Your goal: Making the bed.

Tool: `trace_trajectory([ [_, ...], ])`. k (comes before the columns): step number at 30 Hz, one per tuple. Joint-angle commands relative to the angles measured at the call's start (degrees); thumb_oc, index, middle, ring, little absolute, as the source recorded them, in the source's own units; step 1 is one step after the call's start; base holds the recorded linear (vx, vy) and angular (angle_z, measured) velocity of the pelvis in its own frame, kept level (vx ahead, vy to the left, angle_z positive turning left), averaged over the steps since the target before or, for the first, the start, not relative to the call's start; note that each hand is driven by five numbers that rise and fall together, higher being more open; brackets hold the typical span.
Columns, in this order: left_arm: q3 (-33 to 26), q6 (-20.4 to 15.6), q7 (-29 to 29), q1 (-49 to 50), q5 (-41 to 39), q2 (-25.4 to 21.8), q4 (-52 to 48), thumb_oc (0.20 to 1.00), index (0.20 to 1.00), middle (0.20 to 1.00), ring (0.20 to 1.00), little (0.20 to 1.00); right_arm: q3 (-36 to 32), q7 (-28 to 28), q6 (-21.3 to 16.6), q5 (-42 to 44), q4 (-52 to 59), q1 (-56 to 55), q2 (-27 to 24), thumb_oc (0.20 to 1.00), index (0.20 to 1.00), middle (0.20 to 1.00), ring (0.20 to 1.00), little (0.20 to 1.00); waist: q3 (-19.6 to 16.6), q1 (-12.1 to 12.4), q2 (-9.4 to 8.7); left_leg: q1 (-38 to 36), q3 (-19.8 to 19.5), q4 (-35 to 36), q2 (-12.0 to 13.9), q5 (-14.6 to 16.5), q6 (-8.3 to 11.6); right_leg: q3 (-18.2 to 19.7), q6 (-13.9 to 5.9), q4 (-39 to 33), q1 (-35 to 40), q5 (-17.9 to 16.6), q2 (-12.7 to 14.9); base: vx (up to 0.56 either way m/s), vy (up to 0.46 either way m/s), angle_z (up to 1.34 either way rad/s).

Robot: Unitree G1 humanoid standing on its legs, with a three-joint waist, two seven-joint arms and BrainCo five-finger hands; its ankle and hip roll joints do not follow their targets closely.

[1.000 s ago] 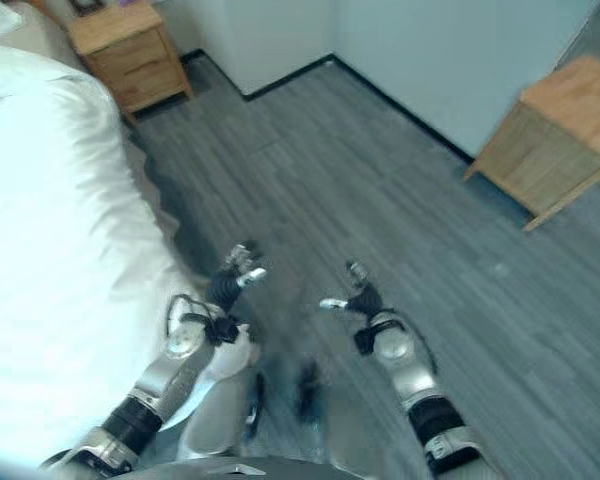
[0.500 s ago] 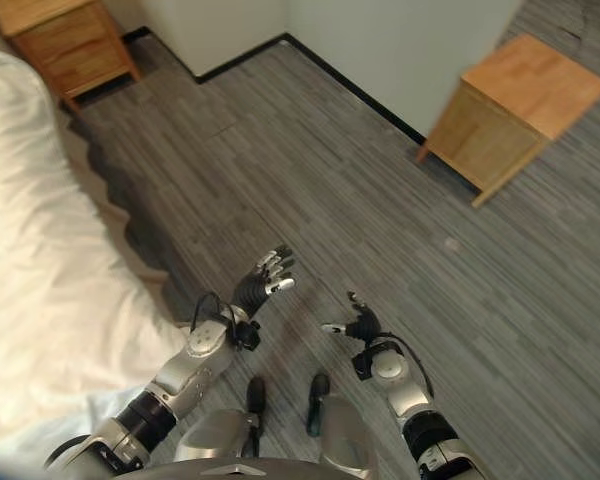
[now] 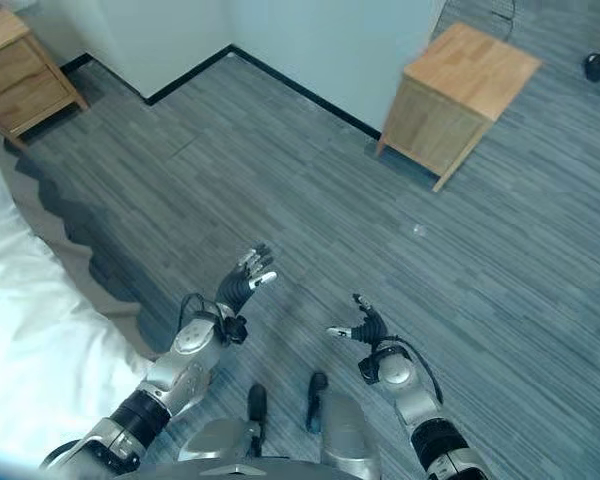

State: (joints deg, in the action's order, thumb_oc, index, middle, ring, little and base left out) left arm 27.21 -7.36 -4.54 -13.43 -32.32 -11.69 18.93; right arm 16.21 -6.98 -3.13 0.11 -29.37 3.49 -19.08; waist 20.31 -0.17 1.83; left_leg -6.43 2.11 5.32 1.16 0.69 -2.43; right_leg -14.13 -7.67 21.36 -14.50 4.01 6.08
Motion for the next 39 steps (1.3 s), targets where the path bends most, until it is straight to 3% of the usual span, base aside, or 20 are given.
trace_trajectory([
  [1,0.01,-3.47,-0.28,-0.97,2.17,0.67,-2.0,1.0,1.0,1.0,1.0,1.0,-0.98,-0.61,-2.39,1.57,4.32,-0.86,0.19,1.0,1.0,1.0,1.0,1.0,-1.8,-0.28,-0.6,-2.21,-0.57,-0.32,-1.33,5.36,2.54,-0.8,-1.68,-14.36,2.63,-5.94,-0.2,0.41,-0.204,0.19],
  [5,-1.33,-3.64,0.45,0.62,2.17,0.86,-1.57,1.0,1.0,1.0,1.0,1.0,-0.43,-0.07,-2.74,1.61,4.02,-1.74,-0.21,1.0,1.0,1.0,1.0,1.0,-3.82,0.38,-0.62,-6.16,0.52,-2.1,0.13,7.5,3.58,-1.34,0.2,-22.45,8.19,-6.99,-1.48,0.33,-0.158,0.16],
  [6,-1.35,-3.51,0.66,1.5,2.0,0.97,-1.81,1.0,1.0,1.0,1.0,1.0,0.16,0.11,-3.24,2.23,4.01,-1.37,-1.09,1.0,1.0,1.0,1.0,1.0,-3.19,1.36,0.01,-2.48,1.19,-14.32,1.18,5.86,5.58,-0.76,1.89,-25.64,13.32,-6.27,-2.69,0.25,-0.133,0.09],
  [9,-1.54,-3.34,0.85,1.36,1.39,1.03,-2.11,1.0,1.0,1.0,1.0,1.0,-0.08,0.01,-3.35,2.48,4.48,-1.1,-1.87,1.0,1.0,1.0,1.0,1.0,-2.48,1.73,-0.08,2.61,0.86,-23.39,1.03,2.94,6.84,-1.39,2.77,-26.35,14.8,-5.74,-2.22,0.08,-0.113,0.07],
  [10,-1.58,-3.68,0.43,0.9,0.63,1.1,-2.75,1.0,1.0,1.0,1.0,1.0,-0.47,-0.5,-3.51,3.47,5.28,-0.57,-2.99,1.0,1.0,1.0,1.0,1.0,-0.45,2.66,-0.87,8.55,2.17,-35.0,1.49,-0.8,7.79,-1.62,4.45,-26.36,17.63,-4.21,-1.58,0.07,-0.083,-0.09],
  [11,-1.59,-3.67,0.43,0.87,0.63,1.08,-2.75,1.0,1.0,1.0,1.0,1.0,-0.48,-0.5,-3.51,3.48,5.28,-0.53,-2.98,1.0,1.0,1.0,1.0,1.0,-0.47,2.59,-0.8,8.83,2.06,-35.4,1.59,-0.66,7.82,-1.7,4.48,-26.36,17.57,-4.21,-1.67,0.21,-0.103,-0.12],
  [12,-1.87,-3.59,-0.07,0.01,0.43,1.03,-2.59,1.0,1.0,1.0,1.0,1.0,-0.58,-0.85,-3.11,3.89,5.42,0.34,-3.48,1.0,1.0,1.0,1.0,1.0,0.14,3.14,-1.55,12.02,5.69,-36.08,3.05,-0.39,7.49,-2.34,4.41,-26.36,19.02,-2.9,-0.62,0.21,-0.007,-0.06],
  [15,-2.76,-3.46,-0.73,-0.49,0.74,1.34,-2.31,1.0,1.0,1.0,1.0,1.0,-0.33,-0.76,-3.11,4.06,6.07,0.59,-3.94,1.0,1.0,1.0,1.0,1.0,-0.4,3.67,-1.48,11.74,13.05,-23.17,6.55,1.57,6.58,-5.75,2.95,-26.36,21.08,-1.21,0.64,0.27,0.085,0.1],
  [17,-2.81,-3.08,-0.57,0.39,1.14,1.78,-1.92,1.0,1.0,1.0,1.0,1.0,-0.87,-0.7,-3.31,3.72,7.56,-0.18,-4.52,1.0,1.0,1.0,1.0,1.0,-1.47,3.55,-1.19,10.01,17.8,-12.76,7.5,-0.9,7.75,-8.03,1.88,-26.36,23.26,0.66,0.46,0.3,0.104,0.3],
  [18,-2.78,-3.08,-0.58,0.45,1.16,1.82,-1.94,1.0,1.0,1.0,1.0,1.0,-0.88,-0.69,-3.29,3.72,7.62,-0.27,-4.56,1.0,1.0,1.0,1.0,1.0,-1.45,3.5,-1.22,9.72,17.8,-12.31,7.34,-1.15,7.75,-8.09,1.85,-26.36,23.37,0.7,0.53,0.27,0.106,0.35],
  [19,-2.77,-2.74,-0.78,0.41,2.17,2.17,-1.85,1.0,1.0,1.0,1.0,1.0,-1.72,-1.37,-3.8,3.07,9.54,-0.85,-5.32,1.0,1.0,1.0,1.0,1.0,-1.96,2.84,-1.16,9.47,25.78,-7.09,10.95,-5.36,8.62,-13.11,1.15,-26.36,24.45,0.86,1.29,0.18,0.135,0.73],
  [20,-2.62,-2.58,-0.79,0.39,2.49,2.4,-1.96,1.0,1.0,1.0,1.0,1.0,-2.1,-1.68,-3.82,2.84,10.54,-1.01,-5.55,1.0,1.0,1.0,1.0,1.0,-2.3,2.08,-1.22,9.5,30.17,-5.05,12.96,-6.88,8.64,-15.77,0.86,-26.33,25.3,0.86,1.84,0.18,0.134,1.1],
  [21,-2.62,-2.56,-0.81,0.42,2.51,2.44,-1.98,1.0,1.0,1.0,1.0,1.0,-2.11,-1.68,-3.77,2.82,10.64,-1.09,-5.59,1.0,1.0,1.0,1.0,1.0,-2.35,1.97,-1.18,9.46,30.1,-4.79,12.89,-7.1,8.64,-15.9,0.85,-26.34,25.31,0.86,1.82,0.23,0.194,1.27],
  [22,-2.83,-2.23,-0.83,0.8,2.73,2.11,-2.12,1.0,1.0,1.0,1.0,1.0,-2.46,-1.79,-3.72,2.38,12.41,-1.13,-5.52,1.0,1.0,1.0,1.0,1.0,-3.92,1.03,-0.89,7.61,35.77,-2.56,14.79,-8.08,8.56,-19.39,0.09,-25.39,26.24,0.46,2.04,0.18,0.138,1.11],
  [27,-4.88,-1.54,-1.11,3.04,3.24,-0.34,-2.95,1.0,1.0,1.0,1.0,1.0,-3.88,-0.87,-3.26,-0.13,17.63,-3.69,-5.22,1.0,1.0,1.0,1.0,1.0,-6.26,2.04,-2.82,7.01,33.05,-1.1,10.35,-6.68,6.28,-20.02,-2.49,-18.76,27.76,-1.46,6.53,0.38,0.398,1.21],
  [30,-6.38,-1.32,-0.68,5.3,4.18,-2.79,-4.54,1.0,1.0,1.0,1.0,1.0,-4.31,-0.11,-3.74,-0.95,21.49,-4.19,-5.6,1.0,1.0,1.0,1.0,1.0,-6.16,3.34,-4.39,5.22,30.82,-0.69,5.94,-2.64,3.03,-20.33,-5.86,-9.03,26.79,-8.12,12.67,0.32,0.372,1.01],
  [31,-7.01,-1.22,-0.38,6.11,4.26,-3.45,-4.95,1.0,1.0,1.0,1.0,1.0,-4.31,0.25,-3.88,-1.13,22.55,-3.91,-5.73,1.0,1.0,1.0,1.0,1.0,-6.05,3.77,-4.54,4.64,29.6,-0.6,4.57,-1.57,2.2,-19.66,-6.35,-5.52,26.29,-11.66,14.33,0.25,0.276,1.03],
  [33,-8.17,-1.16,-0.01,7.77,4.65,-5.69,-6.23,1.0,1.0,1.0,1.0,1.0,-4.2,0.52,-4.37,-1.68,24.82,-3.25,-6.04,1.0,1.0,1.0,1.0,1.0,-5.57,3.89,-4.33,3.6,27.42,-0.32,3.64,0.62,0.87,-16.69,-6.04,0.91,22.87,-12.81,15.97,0.36,0.245,1.14],
  [36,-9.19,-1.23,0.67,8.64,5.08,-6.65,-6.57,1.0,1.0,1.0,1.0,1.0,-5.03,0.65,-4.37,-2.83,27.1,-2.95,-6.65,1.0,1.0,1.0,1.0,1.0,-4.6,1.9,-2.89,1.68,22.8,-0.32,3.92,1.97,1.44,-9.59,-4.31,2.02,14.99,-5.8,11.24,0.38,0.124,1.55],
  [39,-9.47,-1.22,1.76,9.74,5.74,-7.22,-6.62,1.0,1.0,1.0,1.0,1.0,-5.25,0.13,-4.16,-4.46,26.66,-2.56,-6.86,1.0,1.0,1.0,1.0,1.0,-4.29,0.68,-1.88,-0.19,19.81,-0.32,3.88,3.41,1.87,-9.05,-3.27,-1.9,12.8,-2.76,9.23,0.3,-0.009,1.06],
])
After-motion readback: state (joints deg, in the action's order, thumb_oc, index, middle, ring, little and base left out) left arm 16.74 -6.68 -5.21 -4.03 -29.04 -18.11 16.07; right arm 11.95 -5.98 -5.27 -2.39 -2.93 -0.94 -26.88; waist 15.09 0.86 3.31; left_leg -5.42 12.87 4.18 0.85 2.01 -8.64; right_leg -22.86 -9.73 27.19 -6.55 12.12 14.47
